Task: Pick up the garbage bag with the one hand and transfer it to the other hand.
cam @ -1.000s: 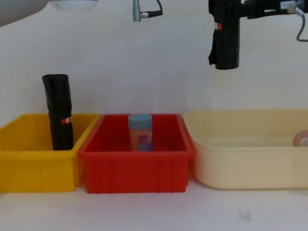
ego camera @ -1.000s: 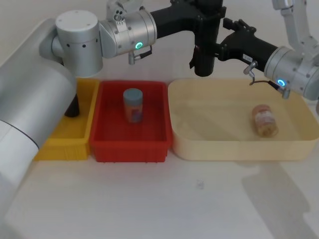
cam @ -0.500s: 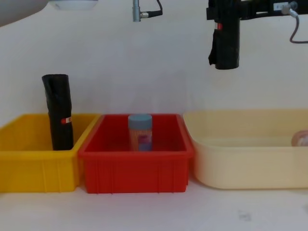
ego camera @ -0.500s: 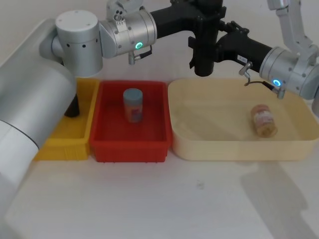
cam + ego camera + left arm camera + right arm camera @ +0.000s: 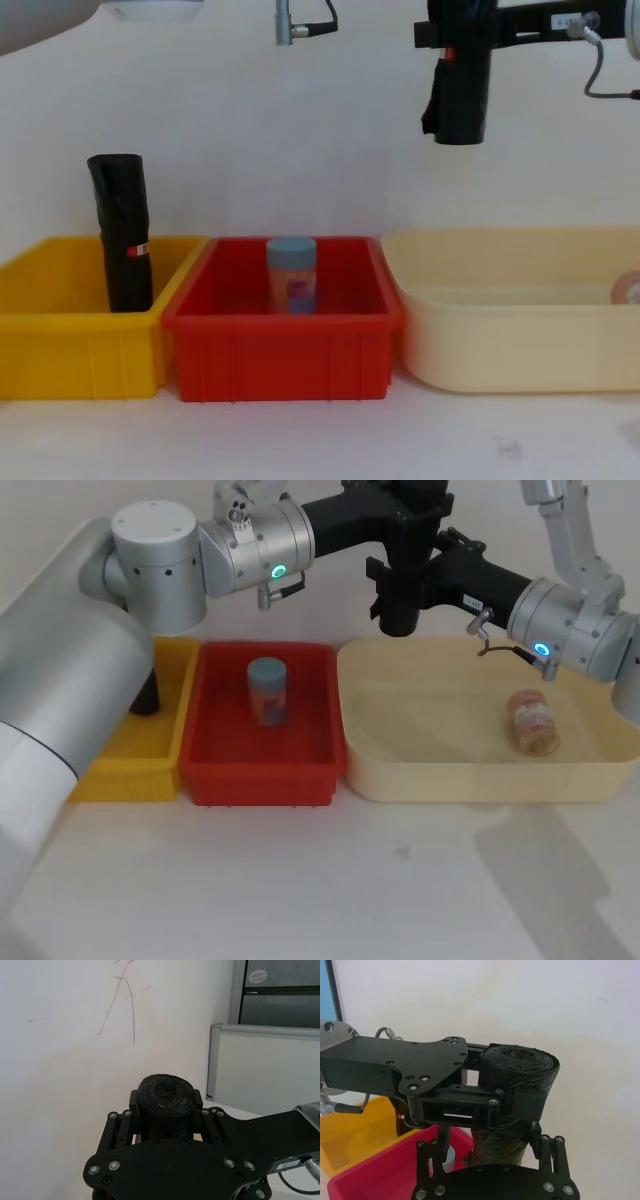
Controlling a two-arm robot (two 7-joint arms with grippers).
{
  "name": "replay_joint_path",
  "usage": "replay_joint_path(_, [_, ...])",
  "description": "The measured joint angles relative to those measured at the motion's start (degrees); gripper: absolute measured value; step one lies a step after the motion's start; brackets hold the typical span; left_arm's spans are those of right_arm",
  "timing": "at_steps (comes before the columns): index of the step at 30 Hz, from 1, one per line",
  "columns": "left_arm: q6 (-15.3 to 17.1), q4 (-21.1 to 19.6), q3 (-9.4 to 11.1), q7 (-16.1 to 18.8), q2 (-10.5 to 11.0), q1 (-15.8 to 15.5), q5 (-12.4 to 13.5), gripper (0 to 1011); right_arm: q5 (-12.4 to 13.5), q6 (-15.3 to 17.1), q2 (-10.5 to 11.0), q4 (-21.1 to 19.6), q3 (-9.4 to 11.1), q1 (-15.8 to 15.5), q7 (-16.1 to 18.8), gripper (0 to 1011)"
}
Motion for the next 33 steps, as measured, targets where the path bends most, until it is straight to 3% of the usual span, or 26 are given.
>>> replay_joint_path(12, [0.00,0.00,0.00,0.00,0.00,0.00,0.00,542,0.13,-0.24,-0.21,0.40,-0.38,0.22,-0.19,634])
replay_joint_path(33, [0.00,0.00,0.01,-0.02,-0.02,0.00,0.00,552,0.20,-0.38,-0.35,0.59,-0.58,0.32,-0.26,621])
